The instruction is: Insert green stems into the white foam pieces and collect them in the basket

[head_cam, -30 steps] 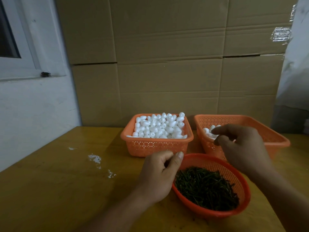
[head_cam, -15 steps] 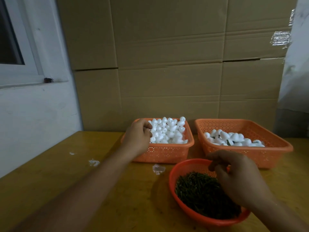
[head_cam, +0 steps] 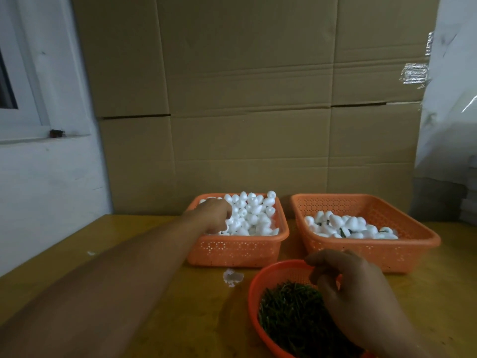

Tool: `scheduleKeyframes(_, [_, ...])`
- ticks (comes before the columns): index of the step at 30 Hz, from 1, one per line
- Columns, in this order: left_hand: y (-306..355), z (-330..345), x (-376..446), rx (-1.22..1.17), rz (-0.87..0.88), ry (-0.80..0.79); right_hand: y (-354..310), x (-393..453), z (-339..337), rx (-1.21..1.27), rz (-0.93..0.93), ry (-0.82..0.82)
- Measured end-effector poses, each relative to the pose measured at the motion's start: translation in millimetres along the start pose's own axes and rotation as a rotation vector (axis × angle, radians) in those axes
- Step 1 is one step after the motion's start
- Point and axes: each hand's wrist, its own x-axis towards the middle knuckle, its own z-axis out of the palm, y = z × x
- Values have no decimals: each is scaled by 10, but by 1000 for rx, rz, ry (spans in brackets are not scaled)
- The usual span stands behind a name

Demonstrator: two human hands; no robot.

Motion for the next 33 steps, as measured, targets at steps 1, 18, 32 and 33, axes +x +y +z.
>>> scheduleKeyframes(1, [10, 7, 6, 30, -1, -9, -1, 7, 3, -11, -7, -6])
scheduleKeyframes(18, [240, -59, -81, 270, 1, 9, 9, -2, 52, -62, -49, 18])
scheduleKeyframes(32, [121, -56, 8, -128, 44, 176, 4, 14, 81, -60, -25, 3])
scheduleKeyframes(33, [122, -65, -1, -187, 42, 202, 9, 21, 85, -60, -26, 5])
